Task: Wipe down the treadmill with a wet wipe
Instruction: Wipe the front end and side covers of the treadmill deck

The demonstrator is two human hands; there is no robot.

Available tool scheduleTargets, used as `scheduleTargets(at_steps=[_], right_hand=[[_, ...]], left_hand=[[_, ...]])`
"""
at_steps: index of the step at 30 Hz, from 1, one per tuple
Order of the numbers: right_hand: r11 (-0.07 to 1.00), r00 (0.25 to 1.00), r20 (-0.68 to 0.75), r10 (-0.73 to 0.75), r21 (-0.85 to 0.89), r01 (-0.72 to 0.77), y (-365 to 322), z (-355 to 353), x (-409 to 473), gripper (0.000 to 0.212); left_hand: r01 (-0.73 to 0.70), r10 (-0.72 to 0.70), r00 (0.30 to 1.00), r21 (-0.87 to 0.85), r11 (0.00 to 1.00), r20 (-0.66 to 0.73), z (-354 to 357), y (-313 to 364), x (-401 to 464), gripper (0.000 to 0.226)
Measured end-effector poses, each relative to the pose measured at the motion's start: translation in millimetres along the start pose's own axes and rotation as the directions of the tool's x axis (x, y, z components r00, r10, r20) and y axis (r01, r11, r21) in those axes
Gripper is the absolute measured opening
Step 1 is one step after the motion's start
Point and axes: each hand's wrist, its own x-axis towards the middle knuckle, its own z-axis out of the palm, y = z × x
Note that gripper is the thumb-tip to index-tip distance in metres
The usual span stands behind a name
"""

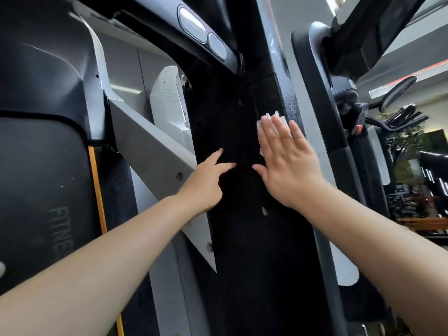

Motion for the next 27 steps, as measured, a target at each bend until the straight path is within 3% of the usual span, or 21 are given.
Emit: scheduleTargets(at_steps=[2, 4, 6, 8, 9, 11, 13, 16, 18, 20, 22, 23, 27], right_hand=[[0.998, 0.998, 0.031, -0.055, 0.035, 0.054, -28, 0, 7, 0.075], [0.978, 0.977, 0.073, -0.200, 0.080, 0.194, -56, 3, -9, 0.076], [0.914, 0.905, 0.132, -0.404, 0.105, 0.393, -72, 7, -33, 0.071], [0.873, 0.864, 0.125, -0.488, 0.048, 0.486, -61, 9, -41, 0.067], [0.887, 0.884, 0.072, -0.462, 0.010, 0.462, -49, 9, -33, 0.066], [0.964, 0.962, -0.069, -0.265, -0.038, 0.263, -15, -1, -6, 0.066], [0.991, 0.987, -0.111, -0.116, -0.076, 0.108, 18, -12, 29, 0.065], [0.999, 0.999, 0.029, -0.036, -0.007, 0.036, 19, -20, 63, 0.067], [0.996, 0.996, 0.026, -0.085, 0.040, 0.084, -6, -20, 59, 0.074], [0.960, 0.963, -0.001, -0.268, 0.082, 0.267, -31, -7, 39, 0.075], [0.916, 0.916, 0.026, -0.400, 0.014, 0.400, -29, -4, 30, 0.072], [0.922, 0.922, 0.013, -0.386, -0.017, 0.386, -19, -6, 35, 0.071], [0.997, 0.992, -0.100, -0.077, -0.024, 0.075, 31, -22, 71, 0.068]], left_hand=[[0.048, -0.047, 0.996, 0.005, 0.999, -0.069, -8, -6, 7, 0.065], [0.077, -0.074, 0.993, 0.026, 0.997, -0.092, -16, -11, 11, 0.064], [0.091, -0.087, 0.993, 0.046, 0.995, -0.080, -23, -13, 11, 0.067], [0.083, -0.079, 0.993, 0.035, 0.996, -0.082, -28, -13, 11, 0.069], [0.084, -0.082, 0.993, 0.024, 0.996, -0.084, -30, -13, 12, 0.071], [0.092, -0.091, 0.993, 0.003, 0.996, -0.079, -32, -14, 16, 0.074], [0.097, -0.098, 0.993, -0.016, 0.995, -0.062, -31, -14, 22, 0.077], [0.087, -0.088, 0.994, -0.022, 0.996, -0.058, -33, -14, 31, 0.077], [0.079, -0.079, 0.995, -0.009, 0.997, -0.054, -35, -14, 36, 0.076], [0.068, -0.067, 0.997, 0.011, 0.998, -0.031, -36, -15, 39, 0.076], [0.054, -0.055, 0.998, 0.018, 0.998, 0.015, -36, -16, 42, 0.076], [0.050, -0.051, 0.998, 0.011, 0.999, 0.030, -34, -16, 44, 0.077], [0.070, -0.063, 0.996, -0.100, 0.993, 0.064, -32, -19, 47, 0.081]])
